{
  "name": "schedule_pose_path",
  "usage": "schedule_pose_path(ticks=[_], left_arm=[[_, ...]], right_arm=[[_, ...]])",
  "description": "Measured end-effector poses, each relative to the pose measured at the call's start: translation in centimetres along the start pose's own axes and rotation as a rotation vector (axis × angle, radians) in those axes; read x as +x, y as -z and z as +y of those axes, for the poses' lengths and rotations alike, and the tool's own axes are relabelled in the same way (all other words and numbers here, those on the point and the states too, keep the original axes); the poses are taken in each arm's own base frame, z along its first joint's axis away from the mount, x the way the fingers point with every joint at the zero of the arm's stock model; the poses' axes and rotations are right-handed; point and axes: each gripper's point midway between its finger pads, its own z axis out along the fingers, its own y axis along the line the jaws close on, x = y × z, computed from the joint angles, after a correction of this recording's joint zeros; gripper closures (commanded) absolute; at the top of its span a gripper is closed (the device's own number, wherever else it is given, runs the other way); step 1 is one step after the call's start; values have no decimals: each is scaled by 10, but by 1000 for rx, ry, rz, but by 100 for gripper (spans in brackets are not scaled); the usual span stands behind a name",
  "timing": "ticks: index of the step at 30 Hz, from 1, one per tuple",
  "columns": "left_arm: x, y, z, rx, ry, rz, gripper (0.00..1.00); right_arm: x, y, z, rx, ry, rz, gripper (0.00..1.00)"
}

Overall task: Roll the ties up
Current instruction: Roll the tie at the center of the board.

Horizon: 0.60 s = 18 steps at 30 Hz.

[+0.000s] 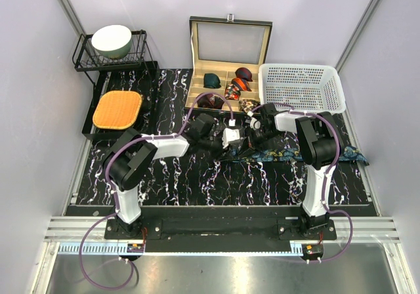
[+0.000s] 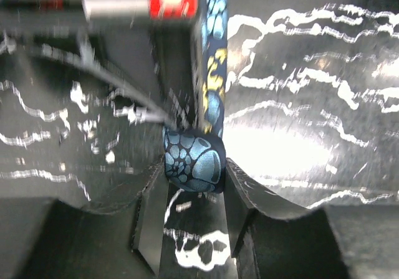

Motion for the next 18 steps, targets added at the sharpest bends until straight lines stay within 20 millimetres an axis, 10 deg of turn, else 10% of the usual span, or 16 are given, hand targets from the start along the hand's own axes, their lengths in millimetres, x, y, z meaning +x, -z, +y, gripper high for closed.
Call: schedule_pose_path(ticks=[18], left_arm=[[-12, -27, 2, 30, -25, 58, 71]], right_arm=[[0, 0, 0, -7, 8, 1, 100]])
